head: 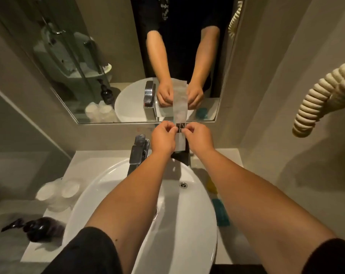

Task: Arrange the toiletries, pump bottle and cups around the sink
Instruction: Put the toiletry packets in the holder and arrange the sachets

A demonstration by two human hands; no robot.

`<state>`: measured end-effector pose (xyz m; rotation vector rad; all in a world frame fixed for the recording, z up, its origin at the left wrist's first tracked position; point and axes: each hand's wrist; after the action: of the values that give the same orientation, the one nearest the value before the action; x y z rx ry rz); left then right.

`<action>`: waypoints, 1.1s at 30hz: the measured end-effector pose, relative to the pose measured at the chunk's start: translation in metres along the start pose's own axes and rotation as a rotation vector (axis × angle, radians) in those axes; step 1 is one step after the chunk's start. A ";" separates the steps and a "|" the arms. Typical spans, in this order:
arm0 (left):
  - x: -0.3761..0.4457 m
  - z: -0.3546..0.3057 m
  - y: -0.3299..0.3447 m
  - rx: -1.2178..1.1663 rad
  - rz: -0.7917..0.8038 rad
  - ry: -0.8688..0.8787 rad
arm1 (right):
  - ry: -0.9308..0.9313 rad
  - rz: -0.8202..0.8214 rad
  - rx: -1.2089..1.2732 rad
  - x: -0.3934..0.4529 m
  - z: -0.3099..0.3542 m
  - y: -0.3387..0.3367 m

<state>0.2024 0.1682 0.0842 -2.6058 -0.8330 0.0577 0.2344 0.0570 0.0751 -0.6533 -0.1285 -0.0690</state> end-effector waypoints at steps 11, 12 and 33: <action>0.012 0.043 0.030 0.031 0.002 -0.040 | 0.033 0.058 -0.003 0.013 -0.037 0.027; 0.012 0.047 0.030 0.044 0.002 -0.045 | 0.040 0.069 -0.011 0.013 -0.039 0.029; 0.019 0.087 0.050 0.332 0.097 -0.151 | 0.179 0.234 -0.263 0.022 -0.068 0.061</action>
<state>0.2321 0.1735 -0.0137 -2.3455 -0.6792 0.3908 0.2695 0.0636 -0.0115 -0.9174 0.1319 0.0826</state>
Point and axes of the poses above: each hand's wrist, its own x-axis towards the middle knuckle, its own y-axis out of the palm, z = x × y, and after that the axes turned 7 degrees about -z, right-handed
